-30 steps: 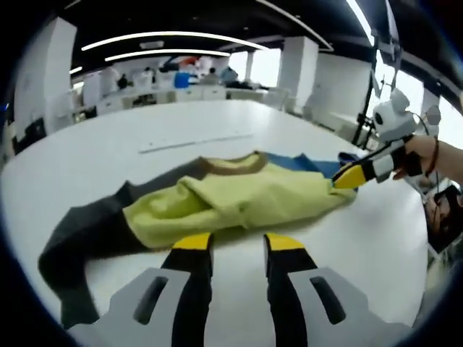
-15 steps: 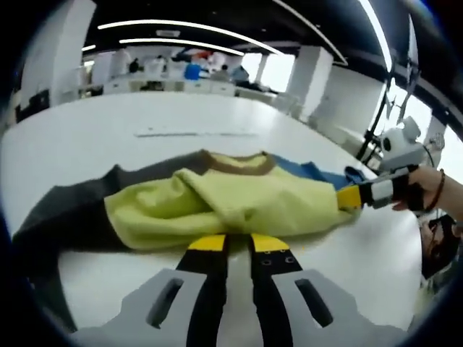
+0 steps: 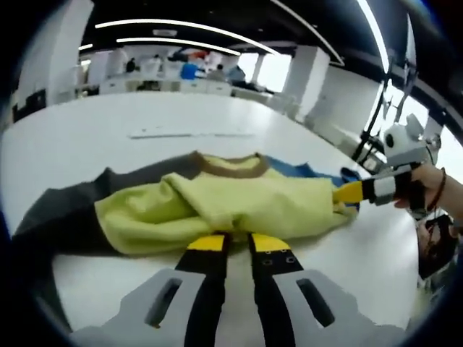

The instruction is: Fold the garment on the visible template until the final outline fits inside the template.

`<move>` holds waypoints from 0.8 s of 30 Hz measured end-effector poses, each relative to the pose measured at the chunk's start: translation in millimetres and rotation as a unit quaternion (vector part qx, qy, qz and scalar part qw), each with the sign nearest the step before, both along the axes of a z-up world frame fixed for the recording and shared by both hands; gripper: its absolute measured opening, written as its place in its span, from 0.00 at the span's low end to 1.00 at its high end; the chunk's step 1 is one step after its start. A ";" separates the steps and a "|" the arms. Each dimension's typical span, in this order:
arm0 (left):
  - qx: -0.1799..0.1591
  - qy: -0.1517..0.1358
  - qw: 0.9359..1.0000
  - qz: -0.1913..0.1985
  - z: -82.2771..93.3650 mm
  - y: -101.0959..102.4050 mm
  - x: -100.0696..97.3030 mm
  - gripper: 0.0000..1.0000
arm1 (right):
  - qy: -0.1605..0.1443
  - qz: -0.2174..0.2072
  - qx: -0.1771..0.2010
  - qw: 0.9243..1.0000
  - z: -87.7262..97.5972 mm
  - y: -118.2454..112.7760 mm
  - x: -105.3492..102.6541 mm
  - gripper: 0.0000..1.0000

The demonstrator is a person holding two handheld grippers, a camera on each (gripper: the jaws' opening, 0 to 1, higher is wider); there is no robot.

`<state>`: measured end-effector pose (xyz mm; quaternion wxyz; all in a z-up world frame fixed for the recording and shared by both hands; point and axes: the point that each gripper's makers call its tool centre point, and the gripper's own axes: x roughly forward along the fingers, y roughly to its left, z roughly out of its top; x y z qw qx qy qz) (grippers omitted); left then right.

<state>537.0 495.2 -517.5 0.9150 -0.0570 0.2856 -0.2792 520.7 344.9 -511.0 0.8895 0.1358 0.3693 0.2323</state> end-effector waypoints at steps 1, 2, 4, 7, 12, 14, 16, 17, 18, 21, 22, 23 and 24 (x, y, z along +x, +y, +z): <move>0.003 0.000 1.000 0.002 -0.3 0.1 1.0 0.11 | 0.000 0.001 0.000 1.000 -0.2 0.3 -0.1 0.00; 0.010 0.001 1.000 0.006 -1.9 1.6 2.2 0.08 | 0.000 0.002 -0.001 1.000 -0.2 0.5 -0.1 0.00; 0.019 0.004 1.000 0.006 -5.4 2.4 4.2 0.06 | 0.001 0.002 -0.001 1.000 0.1 1.4 -0.7 0.00; 0.016 0.009 1.000 0.012 -7.5 4.6 7.5 0.01 | 0.002 0.001 -0.001 1.000 -0.2 -0.2 -0.4 0.00; 0.014 0.007 1.000 0.007 -5.2 2.2 6.8 0.00 | 0.001 0.000 -0.006 1.000 0.5 -3.9 -0.9 0.00; 0.013 0.007 1.000 0.005 -2.1 3.7 4.4 0.00 | -0.001 0.001 -0.005 1.000 2.8 -4.3 -2.1 0.00; 0.011 0.002 1.000 -0.001 5.5 4.0 -0.1 0.00 | -0.009 0.003 -0.004 1.000 7.8 -5.1 -2.6 0.00; 0.012 -0.002 1.000 -0.003 8.6 4.6 -1.6 0.00 | -0.013 0.005 -0.005 1.000 11.3 -5.7 -3.8 0.00; 0.016 -0.007 1.000 -0.010 13.6 5.9 -4.3 0.00 | -0.017 0.007 -0.005 1.000 14.0 -6.0 -4.7 0.00; 0.020 -0.018 0.999 -0.018 26.4 11.3 -10.6 0.00 | -0.029 0.010 -0.004 1.000 24.7 -9.5 -7.8 0.00; 0.017 -0.021 0.999 -0.020 32.6 14.3 -13.1 0.00 | -0.035 0.010 -0.004 0.999 29.8 -11.3 -9.2 0.00; 0.015 -0.024 0.999 -0.021 36.4 16.0 -14.5 0.00 | -0.039 0.011 -0.005 0.999 33.1 -12.6 -10.5 0.00; 0.015 -0.026 0.999 -0.024 42.3 18.8 -17.4 0.00 | -0.043 0.012 -0.006 0.999 37.7 -14.7 -12.8 0.00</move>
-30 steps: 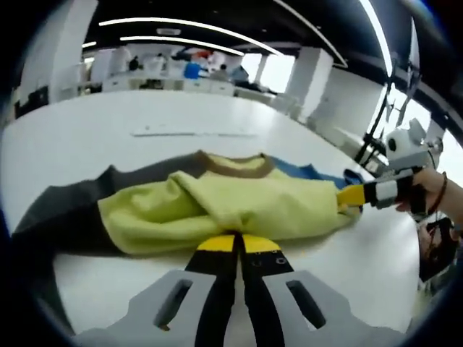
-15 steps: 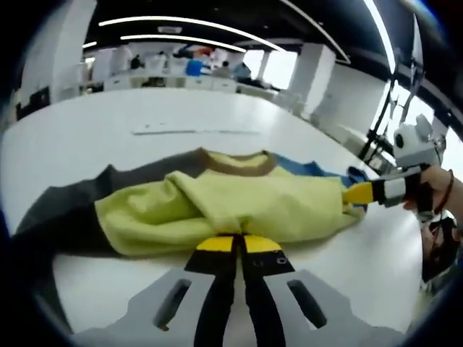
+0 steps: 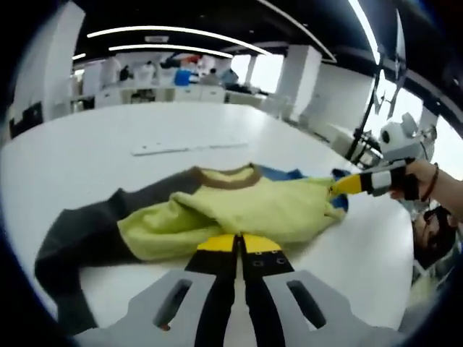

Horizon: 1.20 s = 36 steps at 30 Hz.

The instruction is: Fold the garment on the visible template until the final outline fits inside the template.

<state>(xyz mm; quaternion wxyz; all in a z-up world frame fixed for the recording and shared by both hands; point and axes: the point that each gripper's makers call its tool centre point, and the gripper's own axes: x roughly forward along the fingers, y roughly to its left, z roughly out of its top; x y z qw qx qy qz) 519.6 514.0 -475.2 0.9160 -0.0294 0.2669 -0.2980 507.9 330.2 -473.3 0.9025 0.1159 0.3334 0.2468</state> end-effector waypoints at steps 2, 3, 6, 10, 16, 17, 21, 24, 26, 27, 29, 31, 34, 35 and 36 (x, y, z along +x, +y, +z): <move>0.000 -0.006 1.000 -0.005 8.1 3.4 -3.4 0.00 | -0.004 0.000 0.000 1.000 4.5 -2.7 -2.3 0.00; 0.003 -0.011 1.000 -0.008 14.2 6.4 -6.0 0.00 | -0.009 0.003 0.001 1.000 10.8 -5.1 -6.8 0.00; 0.004 -0.019 1.000 -0.014 27.6 12.8 -12.2 0.00 | -0.017 0.011 -0.004 1.000 20.7 -8.8 -17.3 0.00; 0.008 -0.023 1.000 -0.020 44.5 23.7 -24.5 0.00 | -0.025 0.025 -0.009 0.999 31.9 -11.1 -34.9 0.00; 0.028 -0.020 0.999 -0.030 56.1 37.1 -48.9 0.00 | -0.040 0.045 -0.007 0.998 52.0 -9.5 -62.5 0.00; 0.029 -0.020 0.999 -0.031 57.8 38.3 -52.1 0.00 | -0.043 0.048 -0.007 0.998 55.3 -9.4 -67.4 0.00; 0.032 -0.018 0.999 -0.040 65.5 43.1 -68.7 0.00 | -0.048 0.053 -0.008 0.997 62.5 -11.7 -82.5 0.00; 0.036 -0.017 0.998 -0.045 69.0 46.5 -81.0 0.00 | -0.051 0.059 -0.011 0.997 66.6 -12.6 -93.7 0.00; 0.040 -0.009 0.998 -0.050 68.3 49.2 -91.3 0.00 | -0.052 0.063 -0.010 0.997 68.7 -12.7 -102.2 0.00; 0.041 -0.004 0.998 -0.050 67.5 51.0 -95.6 0.00 | -0.052 0.064 -0.010 0.997 69.5 -12.7 -105.9 0.00; 0.044 0.011 0.998 -0.047 64.3 57.8 -105.2 0.00 | -0.051 0.067 -0.010 0.996 70.5 -12.4 -115.8 0.00; 0.044 0.028 0.998 -0.043 60.1 64.6 -114.7 0.00 | -0.051 0.071 -0.012 0.996 71.0 -11.2 -127.5 0.00; 0.044 0.039 0.998 -0.038 56.6 72.1 -126.4 0.00 | -0.047 0.076 -0.019 0.996 68.4 -11.8 -143.3 0.00; 0.047 0.044 0.997 -0.035 54.2 75.6 -131.0 0.00 | -0.044 0.078 -0.023 0.996 66.3 -12.4 -149.8 0.00; 0.050 0.049 0.997 -0.033 52.4 77.6 -133.9 0.00 | -0.042 0.078 -0.025 0.996 65.1 -12.9 -153.4 0.00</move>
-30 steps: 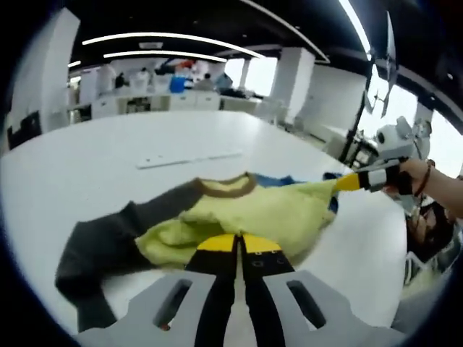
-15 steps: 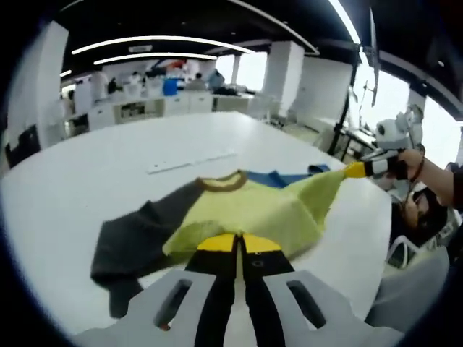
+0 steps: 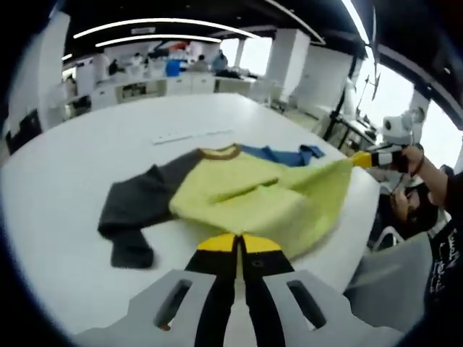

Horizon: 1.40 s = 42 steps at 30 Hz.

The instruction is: Fold the garment on the visible template until the final outline fits inside the template.

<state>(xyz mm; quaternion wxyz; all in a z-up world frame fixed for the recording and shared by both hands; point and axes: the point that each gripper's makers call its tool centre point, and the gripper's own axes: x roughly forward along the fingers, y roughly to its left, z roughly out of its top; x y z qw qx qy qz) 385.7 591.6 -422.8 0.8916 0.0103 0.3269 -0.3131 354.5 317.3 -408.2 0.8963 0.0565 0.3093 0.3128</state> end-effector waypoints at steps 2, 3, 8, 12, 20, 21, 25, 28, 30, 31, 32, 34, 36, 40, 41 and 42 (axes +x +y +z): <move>0.004 0.003 1.000 0.001 -2.6 3.6 -5.9 0.00 | 0.004 0.002 -0.004 1.000 -2.7 -1.0 -9.8 0.00; 0.003 0.005 1.000 0.003 -3.6 4.8 -7.7 0.00 | 0.007 0.004 -0.006 1.000 -4.4 -1.7 -15.2 0.00; 0.013 0.036 0.999 0.012 -16.2 14.6 -20.8 0.00 | 0.017 0.010 -0.028 0.999 -15.0 -4.1 -35.8 0.00; 0.021 0.053 0.998 0.022 -29.6 22.0 -28.2 0.00 | 0.032 0.024 -0.070 0.997 -29.8 -6.7 -56.1 0.00; 0.023 0.080 0.996 0.029 -48.8 24.8 -38.1 0.00 | 0.056 0.017 -0.086 0.995 -55.3 -11.7 -75.1 0.00; 0.023 0.084 0.996 0.032 -51.2 25.8 -38.6 0.00 | 0.057 0.020 -0.093 0.994 -60.1 -11.5 -77.8 0.00; 0.028 0.095 0.994 0.039 -61.4 31.1 -40.3 0.00 | 0.069 0.030 -0.131 0.989 -79.2 -14.9 -86.2 0.00; 0.033 0.101 0.993 0.046 -68.6 34.7 -41.7 0.00 | 0.076 0.030 -0.135 0.987 -89.7 -14.7 -88.9 0.00; 0.035 0.103 0.993 0.051 -72.7 37.2 -42.3 0.00 | 0.084 0.035 -0.155 0.984 -97.3 -16.1 -93.5 0.00; 0.035 0.104 0.993 0.051 -74.4 38.0 -42.3 0.00 | 0.087 0.038 -0.161 0.982 -99.8 -16.8 -95.1 0.00; 0.036 0.104 0.992 0.054 -76.7 39.4 -42.3 0.00 | 0.090 0.040 -0.166 0.981 -102.5 -17.5 -96.4 0.00; 0.038 0.107 0.992 0.056 -80.2 40.8 -43.1 0.00 | 0.094 0.040 -0.172 0.980 -107.0 -18.9 -97.7 0.00; 0.042 0.110 0.991 0.059 -84.7 42.2 -44.4 0.00 | 0.098 0.038 -0.172 0.979 -108.7 -20.0 -99.6 0.00; 0.046 0.114 0.990 0.062 -91.0 44.1 -45.6 0.00 | 0.101 0.035 -0.179 0.978 -111.7 -22.7 -101.2 0.00; 0.047 0.114 0.990 0.064 -93.3 44.7 -45.7 0.00 | 0.101 0.035 -0.181 0.978 -112.8 -23.0 -101.5 0.00; 0.049 0.115 0.990 0.064 -95.0 45.2 -46.1 0.00 | 0.102 0.035 -0.181 0.978 -113.3 -22.8 -101.6 0.00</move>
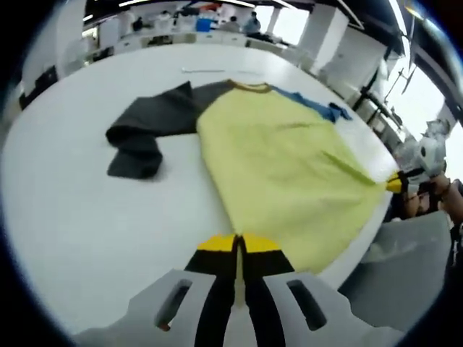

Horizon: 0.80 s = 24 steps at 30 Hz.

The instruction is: Fold the garment on the visible template until the final outline fits inside the template.

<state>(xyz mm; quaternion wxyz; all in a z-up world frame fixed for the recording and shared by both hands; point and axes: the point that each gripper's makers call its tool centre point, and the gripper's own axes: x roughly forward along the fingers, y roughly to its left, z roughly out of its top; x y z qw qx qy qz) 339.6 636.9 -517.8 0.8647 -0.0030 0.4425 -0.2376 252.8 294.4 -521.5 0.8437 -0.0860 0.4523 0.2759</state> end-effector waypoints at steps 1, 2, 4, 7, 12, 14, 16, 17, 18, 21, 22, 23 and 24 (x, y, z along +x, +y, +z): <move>0.003 0.001 1.000 0.001 -1.3 0.8 -0.3 0.00 | 0.001 -0.002 0.002 1.000 -0.2 0.6 -0.2 0.00; 0.007 0.001 1.000 0.001 -2.4 1.2 -0.9 0.00 | 0.004 -0.010 0.007 1.000 -0.5 1.4 -0.2 0.00; 0.011 -0.001 1.000 -0.002 -1.7 1.9 -1.7 0.01 | 0.011 -0.027 0.020 0.999 0.1 1.2 -0.8 0.00; 0.005 -0.007 1.000 0.001 4.2 2.7 -3.0 0.07 | 0.019 -0.047 0.040 0.998 6.0 1.2 -2.0 0.11; -0.004 -0.018 1.000 0.005 12.8 4.8 -5.9 0.17 | 0.025 -0.066 0.060 0.996 18.9 0.1 -3.6 0.26; -0.006 -0.017 1.000 0.005 13.2 4.6 -8.0 0.19 | 0.027 -0.081 0.067 0.994 20.8 -0.5 -2.0 0.30; -0.007 -0.018 1.000 0.003 12.9 3.1 -10.6 0.19 | 0.027 -0.100 0.071 0.992 20.7 -1.4 0.5 0.28; -0.007 -0.017 1.000 0.001 12.4 2.1 -11.9 0.19 | 0.026 -0.117 0.063 0.991 17.4 -5.6 3.2 0.27; -0.007 -0.016 1.000 0.000 11.7 1.3 -12.9 0.19 | 0.024 -0.121 0.054 0.991 14.8 -7.9 4.4 0.26; -0.004 -0.011 1.000 -0.001 9.1 -1.0 -18.1 0.19 | 0.033 -0.163 0.052 0.985 5.8 -10.8 6.4 0.22; 0.003 -0.008 1.000 -0.004 6.9 -1.0 -21.2 0.19 | 0.032 -0.166 0.049 0.984 2.7 -11.5 7.6 0.19; 0.006 -0.008 1.000 -0.004 5.6 -0.5 -22.3 0.19 | 0.032 -0.168 0.046 0.984 -0.4 -12.0 8.8 0.18; 0.014 -0.006 1.000 -0.007 2.9 0.2 -24.5 0.19 | 0.031 -0.166 0.041 0.985 -5.0 -10.5 10.1 0.17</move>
